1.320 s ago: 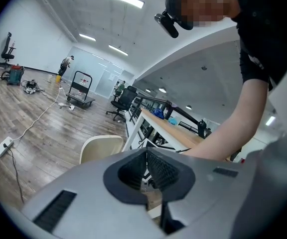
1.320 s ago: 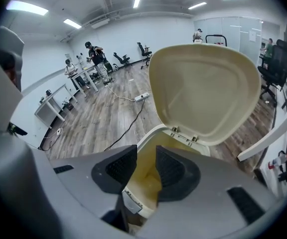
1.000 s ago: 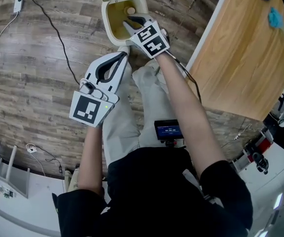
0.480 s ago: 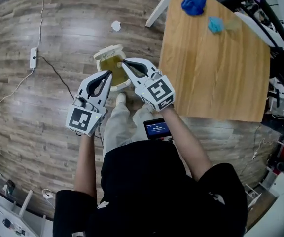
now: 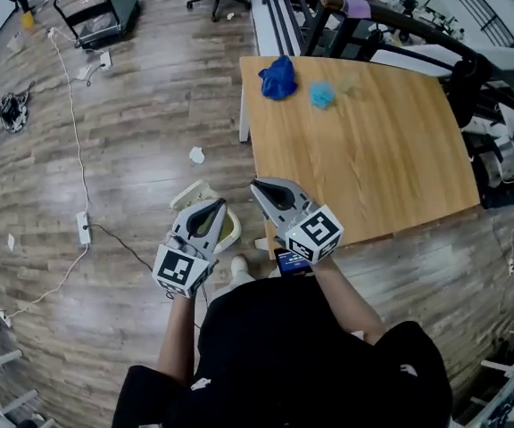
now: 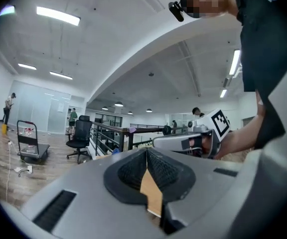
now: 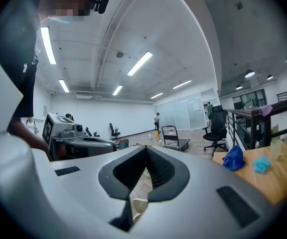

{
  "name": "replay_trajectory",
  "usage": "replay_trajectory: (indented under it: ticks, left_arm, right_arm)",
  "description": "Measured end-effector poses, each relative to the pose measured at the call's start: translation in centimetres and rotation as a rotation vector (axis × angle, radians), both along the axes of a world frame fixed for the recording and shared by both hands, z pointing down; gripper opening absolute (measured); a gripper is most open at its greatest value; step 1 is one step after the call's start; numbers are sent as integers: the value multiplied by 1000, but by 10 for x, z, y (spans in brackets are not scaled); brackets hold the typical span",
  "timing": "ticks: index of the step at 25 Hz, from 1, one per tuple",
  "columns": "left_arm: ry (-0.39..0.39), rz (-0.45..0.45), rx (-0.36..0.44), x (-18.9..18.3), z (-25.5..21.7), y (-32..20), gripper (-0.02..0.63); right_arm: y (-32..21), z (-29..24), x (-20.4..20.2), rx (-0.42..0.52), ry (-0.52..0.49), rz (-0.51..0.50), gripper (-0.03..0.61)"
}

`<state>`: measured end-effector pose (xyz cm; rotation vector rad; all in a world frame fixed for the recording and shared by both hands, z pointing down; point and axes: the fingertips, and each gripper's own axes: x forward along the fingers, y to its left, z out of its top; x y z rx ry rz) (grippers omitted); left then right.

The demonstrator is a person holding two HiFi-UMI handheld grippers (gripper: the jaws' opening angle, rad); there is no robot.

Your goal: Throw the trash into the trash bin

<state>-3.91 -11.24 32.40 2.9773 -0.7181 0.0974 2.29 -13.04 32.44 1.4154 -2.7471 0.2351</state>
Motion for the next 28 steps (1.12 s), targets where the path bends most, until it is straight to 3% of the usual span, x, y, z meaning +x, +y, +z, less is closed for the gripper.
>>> replay_trajectory:
  ticks: [2,5,17,28]
  left_arm:
    - [-36,53,35,16,-5,11,9]
    - [-28,86,51,36,-16,17,9]
    - [20,77,50,41,-27,21,9]
    - [21,105,43,75,-23,26,9]
  right_arm:
    - [6,-8,4,26,-6,13,-2]
    - [12,-16,11,58,-20,-1,-2]
    - [22,-32,14,92,-5,20,-2]
    - [21,-32,33,94,-19,21,-3]
